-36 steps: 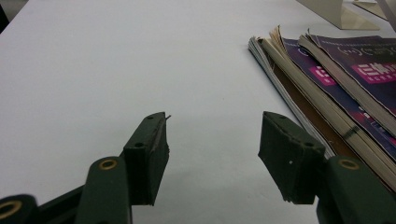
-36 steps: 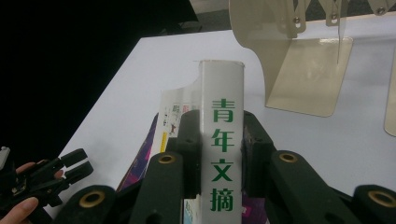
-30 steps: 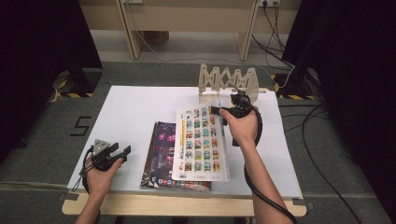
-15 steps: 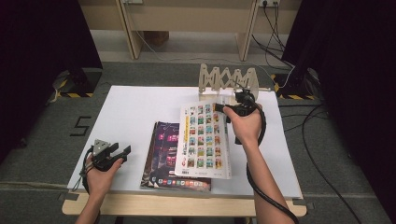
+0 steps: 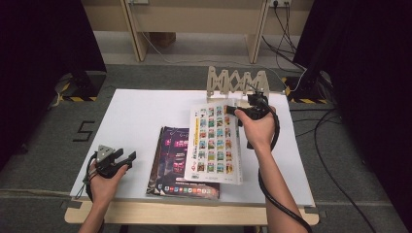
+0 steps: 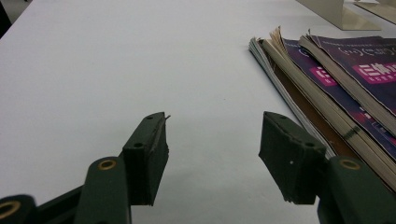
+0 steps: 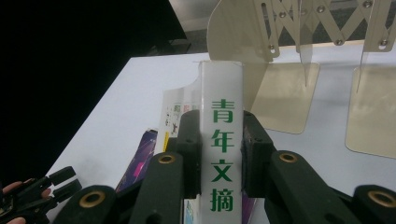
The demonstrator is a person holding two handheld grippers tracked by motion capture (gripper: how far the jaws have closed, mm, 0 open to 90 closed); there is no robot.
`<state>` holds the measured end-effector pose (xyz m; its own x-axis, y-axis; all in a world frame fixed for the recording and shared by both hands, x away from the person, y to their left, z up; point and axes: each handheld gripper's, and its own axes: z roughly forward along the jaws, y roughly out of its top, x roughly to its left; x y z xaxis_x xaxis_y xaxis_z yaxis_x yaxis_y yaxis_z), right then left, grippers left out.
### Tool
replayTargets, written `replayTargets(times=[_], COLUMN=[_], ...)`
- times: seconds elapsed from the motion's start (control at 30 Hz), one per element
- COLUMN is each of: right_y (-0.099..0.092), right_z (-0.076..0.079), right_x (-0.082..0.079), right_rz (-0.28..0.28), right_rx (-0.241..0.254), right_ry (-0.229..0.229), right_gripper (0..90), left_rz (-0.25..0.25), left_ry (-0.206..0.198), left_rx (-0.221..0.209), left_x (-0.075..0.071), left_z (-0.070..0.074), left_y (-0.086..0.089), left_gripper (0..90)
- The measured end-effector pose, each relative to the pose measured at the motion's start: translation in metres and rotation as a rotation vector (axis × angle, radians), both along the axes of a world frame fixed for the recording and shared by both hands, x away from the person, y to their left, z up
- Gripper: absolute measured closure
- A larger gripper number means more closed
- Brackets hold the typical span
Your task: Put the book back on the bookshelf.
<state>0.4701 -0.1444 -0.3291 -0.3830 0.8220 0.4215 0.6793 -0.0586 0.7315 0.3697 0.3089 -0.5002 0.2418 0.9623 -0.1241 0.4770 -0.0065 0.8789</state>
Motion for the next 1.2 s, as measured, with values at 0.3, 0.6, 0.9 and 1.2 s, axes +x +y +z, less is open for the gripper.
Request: replayTargets(times=[0.3, 0.6, 0.9, 1.2], right_y=[-0.003, -0.009, -0.014, -0.021], right_z=[0.001, 0.006, 0.009, 0.014], right_x=[0.000, -0.001, -0.002, -0.003], right_rz=[-0.005, -0.021, -0.037, -0.054], right_rx=[-0.001, 0.007, 0.008, 0.009], right_ry=[-0.011, -0.037, -0.057, -0.080], right_gripper=[74.3, 74.3, 74.4, 74.4], left_rz=[-0.003, -0.002, -0.001, -0.001], left_ry=[-0.001, 0.001, 0.000, -0.002], left_rx=[0.007, 0.010, 0.010, 0.010], left_x=[0.000, 0.000, 0.000, 0.000], left_z=[0.000, 0.000, 0.000, 0.000], left_y=[-0.001, -0.001, -0.001, -0.001], left_gripper=[40.9, 40.7, 40.5, 40.5])
